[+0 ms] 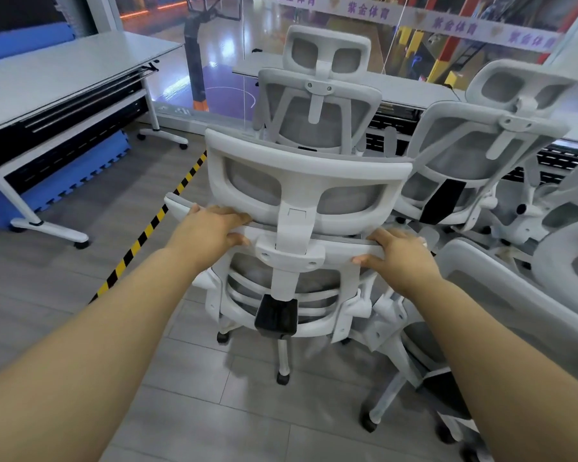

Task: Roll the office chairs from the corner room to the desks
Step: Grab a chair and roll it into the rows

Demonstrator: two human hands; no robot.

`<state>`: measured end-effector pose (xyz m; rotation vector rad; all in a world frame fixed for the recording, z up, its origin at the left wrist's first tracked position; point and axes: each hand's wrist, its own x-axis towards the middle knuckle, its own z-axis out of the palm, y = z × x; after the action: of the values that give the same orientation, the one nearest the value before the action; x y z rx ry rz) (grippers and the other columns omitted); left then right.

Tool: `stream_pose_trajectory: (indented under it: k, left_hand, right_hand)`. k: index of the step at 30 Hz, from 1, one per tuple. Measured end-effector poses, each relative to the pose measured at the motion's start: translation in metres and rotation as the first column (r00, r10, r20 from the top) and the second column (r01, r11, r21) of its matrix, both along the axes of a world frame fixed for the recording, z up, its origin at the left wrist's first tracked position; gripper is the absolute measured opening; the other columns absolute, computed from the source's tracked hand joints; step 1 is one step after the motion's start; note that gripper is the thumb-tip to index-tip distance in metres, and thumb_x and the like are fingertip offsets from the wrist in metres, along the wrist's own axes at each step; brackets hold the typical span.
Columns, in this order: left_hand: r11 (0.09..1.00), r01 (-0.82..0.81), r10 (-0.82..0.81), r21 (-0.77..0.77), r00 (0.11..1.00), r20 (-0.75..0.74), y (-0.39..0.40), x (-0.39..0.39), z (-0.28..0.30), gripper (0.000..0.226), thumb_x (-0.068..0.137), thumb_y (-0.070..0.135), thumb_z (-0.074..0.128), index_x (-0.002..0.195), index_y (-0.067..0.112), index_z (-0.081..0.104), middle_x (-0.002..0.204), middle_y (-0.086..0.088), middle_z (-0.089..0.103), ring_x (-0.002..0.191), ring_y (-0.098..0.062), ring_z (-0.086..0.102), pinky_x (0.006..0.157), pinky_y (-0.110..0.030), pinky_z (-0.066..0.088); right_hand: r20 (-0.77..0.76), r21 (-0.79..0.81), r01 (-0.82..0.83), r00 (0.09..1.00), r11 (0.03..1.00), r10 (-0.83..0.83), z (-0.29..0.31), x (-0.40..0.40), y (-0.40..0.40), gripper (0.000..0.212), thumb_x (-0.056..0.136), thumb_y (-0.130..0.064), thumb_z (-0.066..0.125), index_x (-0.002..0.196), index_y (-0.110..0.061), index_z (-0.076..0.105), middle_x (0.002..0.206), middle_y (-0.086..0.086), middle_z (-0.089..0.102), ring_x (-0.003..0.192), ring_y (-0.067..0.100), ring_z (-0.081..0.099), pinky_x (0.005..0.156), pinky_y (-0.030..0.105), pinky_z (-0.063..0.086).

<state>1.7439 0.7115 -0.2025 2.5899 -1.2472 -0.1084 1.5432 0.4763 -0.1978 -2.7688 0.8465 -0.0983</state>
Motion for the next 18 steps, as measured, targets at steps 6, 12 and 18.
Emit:
stream_pose_trajectory:
  k: [6, 12, 18]
  left_hand:
    - [0.999, 0.033, -0.033, -0.012, 0.999, 0.009, 0.001, 0.012, -0.003, 0.043, 0.092, 0.035, 0.052, 0.133, 0.026, 0.049, 0.141, 0.002, 0.048, 0.133, -0.022, 0.037, 0.113, -0.052, 0.018]
    - [0.999, 0.018, -0.019, -0.034, 0.999, -0.029, 0.003, 0.012, 0.003, 0.041, 0.091, 0.032, 0.055, 0.13, 0.023, 0.051, 0.136, -0.002, 0.051, 0.126, -0.026, 0.042, 0.112, -0.052, 0.02]
    - [0.996, -0.052, 0.052, 0.07, 0.999, -0.002, 0.009, -0.008, 0.022, 0.043, 0.091, 0.03, 0.053, 0.133, 0.027, 0.046, 0.137, -0.001, 0.045, 0.119, -0.029, 0.048, 0.086, -0.042, 0.047]
  right_hand:
    - [-0.025, 0.003, 0.029, 0.999, 1.0, -0.029, 0.0, 0.006, 0.002, 0.056, 0.081, -0.055, 0.06, 0.126, -0.021, 0.053, 0.129, 0.002, 0.052, 0.119, 0.026, 0.044, 0.093, 0.04, 0.038]
    - [-0.125, 0.008, 0.058, 0.991, 0.998, -0.056, 0.009, 0.009, 0.009, 0.058, 0.084, -0.058, 0.055, 0.132, -0.027, 0.046, 0.133, 0.001, 0.048, 0.121, 0.025, 0.043, 0.092, 0.042, 0.042]
    - [-0.166, -0.049, 0.05, 0.984, 0.998, -0.058, 0.033, -0.011, 0.012, 0.044, 0.091, -0.048, 0.05, 0.131, -0.031, 0.046, 0.133, 0.002, 0.049, 0.119, 0.025, 0.047, 0.087, 0.04, 0.045]
